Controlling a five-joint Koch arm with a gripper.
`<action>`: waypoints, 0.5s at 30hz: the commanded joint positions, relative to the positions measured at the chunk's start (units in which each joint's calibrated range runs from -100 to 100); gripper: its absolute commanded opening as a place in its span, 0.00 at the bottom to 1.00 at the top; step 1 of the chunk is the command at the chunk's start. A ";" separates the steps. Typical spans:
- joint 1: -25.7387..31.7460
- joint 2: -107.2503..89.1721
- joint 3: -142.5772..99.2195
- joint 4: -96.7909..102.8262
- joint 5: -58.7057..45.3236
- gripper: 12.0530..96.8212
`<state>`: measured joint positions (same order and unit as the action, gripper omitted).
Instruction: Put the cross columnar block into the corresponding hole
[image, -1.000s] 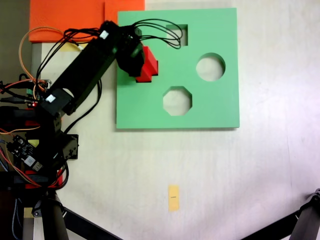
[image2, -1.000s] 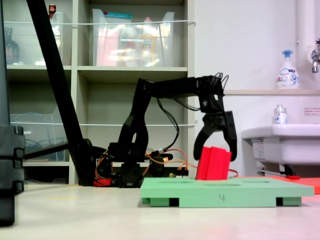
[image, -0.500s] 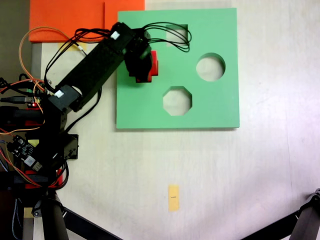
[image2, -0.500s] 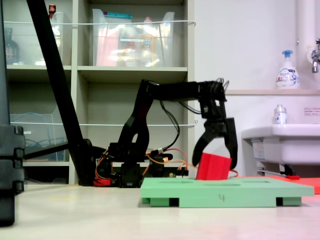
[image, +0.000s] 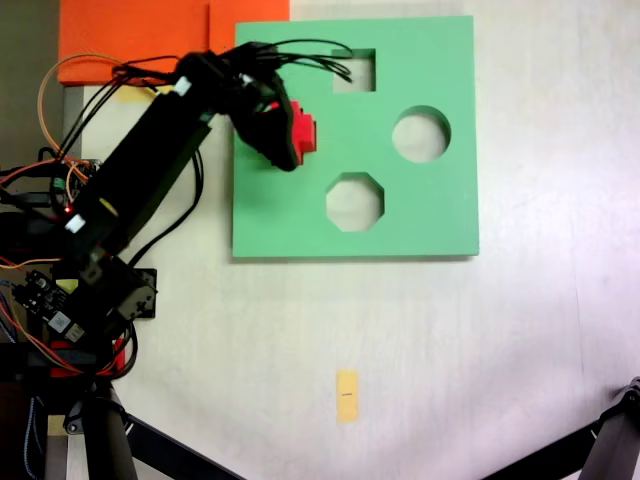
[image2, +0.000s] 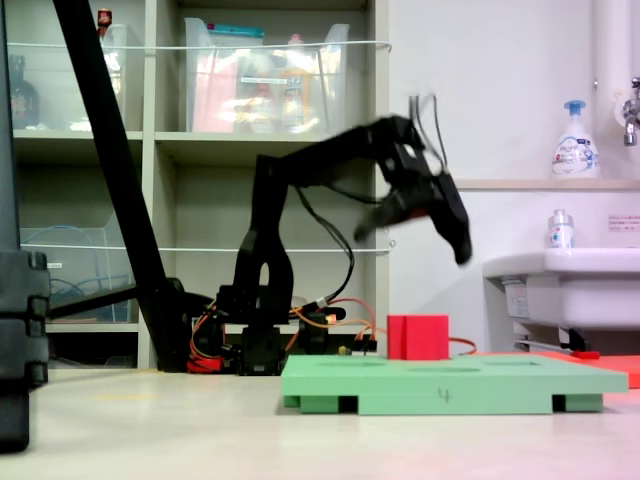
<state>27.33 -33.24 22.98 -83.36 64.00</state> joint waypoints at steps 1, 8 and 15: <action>-2.39 -17.88 2.25 -3.35 -13.28 0.98; -17.58 -42.88 1.75 4.06 -41.37 0.49; -24.52 -60.05 -22.08 22.65 -55.53 0.48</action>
<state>3.64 -88.37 5.83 -72.98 13.02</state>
